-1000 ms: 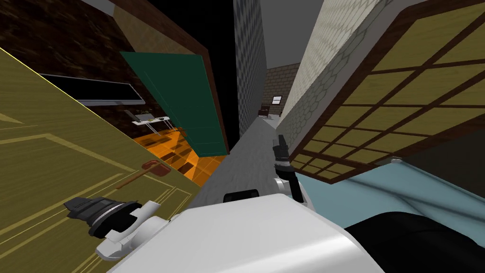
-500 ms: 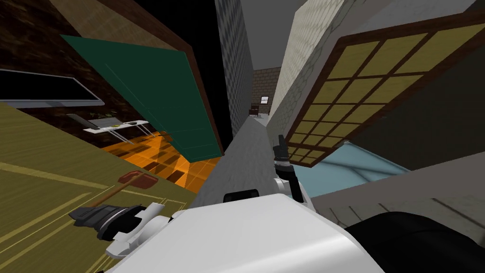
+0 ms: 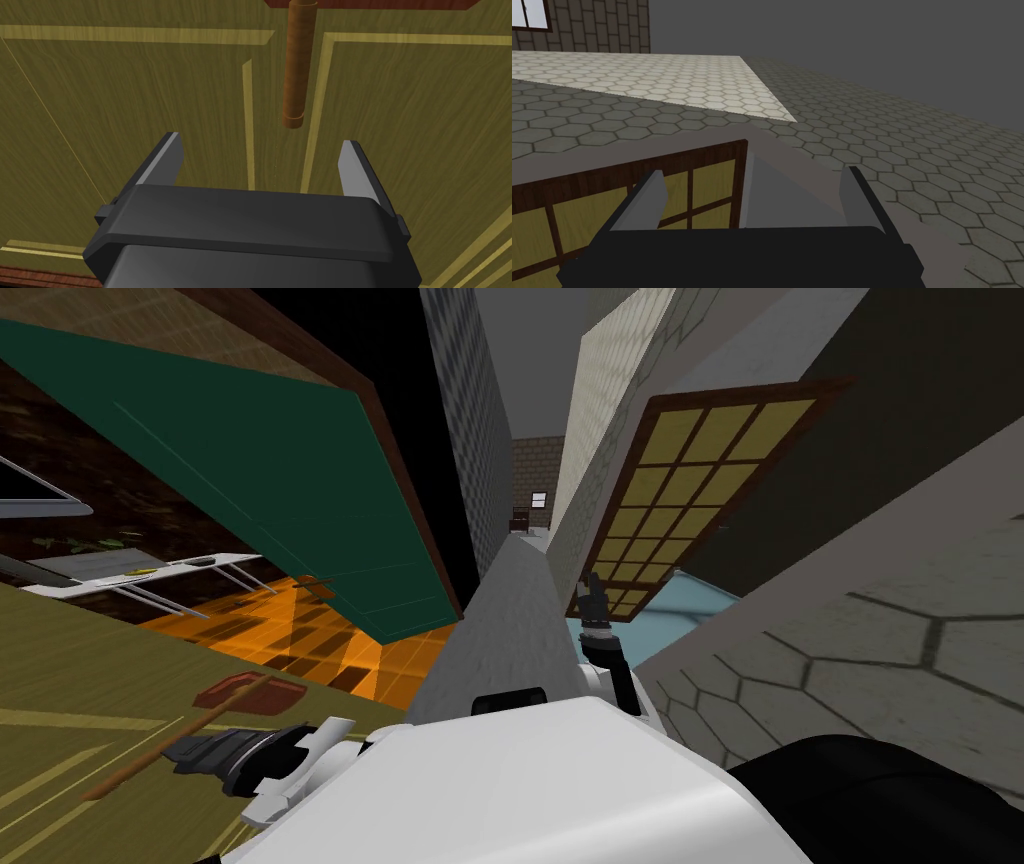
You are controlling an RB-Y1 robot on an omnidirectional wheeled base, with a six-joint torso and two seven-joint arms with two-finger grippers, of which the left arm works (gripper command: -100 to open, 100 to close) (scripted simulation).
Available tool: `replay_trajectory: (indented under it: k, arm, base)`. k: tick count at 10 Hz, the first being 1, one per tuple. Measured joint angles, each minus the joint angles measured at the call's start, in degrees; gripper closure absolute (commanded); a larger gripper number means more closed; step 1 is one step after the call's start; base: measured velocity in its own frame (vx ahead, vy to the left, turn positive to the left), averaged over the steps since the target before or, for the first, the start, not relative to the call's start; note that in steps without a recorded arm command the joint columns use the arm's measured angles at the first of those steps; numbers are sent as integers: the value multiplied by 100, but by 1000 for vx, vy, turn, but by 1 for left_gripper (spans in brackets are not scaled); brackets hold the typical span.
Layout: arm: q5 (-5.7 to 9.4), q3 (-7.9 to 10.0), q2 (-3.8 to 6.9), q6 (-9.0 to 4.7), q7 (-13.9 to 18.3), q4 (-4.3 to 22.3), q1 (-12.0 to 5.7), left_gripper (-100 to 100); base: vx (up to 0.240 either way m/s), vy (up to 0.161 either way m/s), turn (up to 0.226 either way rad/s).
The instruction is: Push the door open
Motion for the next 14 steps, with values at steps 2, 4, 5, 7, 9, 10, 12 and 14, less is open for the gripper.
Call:
replay_trajectory:
  k: [2, 4, 5, 7, 9, 10, 12, 14]
  arm:
    - [-15, 123, 27, -43, 5, 175, -46, -100]
    - [-11, 124, 114, -46, 7, 204, -45, -100]
    - [-4, 116, 177, -62, 17, 221, -24, -100]
    - [9, 110, 274, -97, 20, 280, -11, -100]
    - [24, 95, 289, -126, 28, 317, 14, -100]
    - [31, 82, 260, -121, 35, 319, 25, -100]
    - [46, 52, 143, -113, 74, 262, 79, 100]
    - [46, 58, 146, -98, 69, 285, 75, 100]
  base:
    - [-26, 11, -166]
    - [24, 131, 9]
    - [37, 157, -1]
    - [51, 195, 12]
    - [83, 234, 4]
    - [77, 206, 5]
    - [15, 37, -3]
    - [-10, -25, 1]
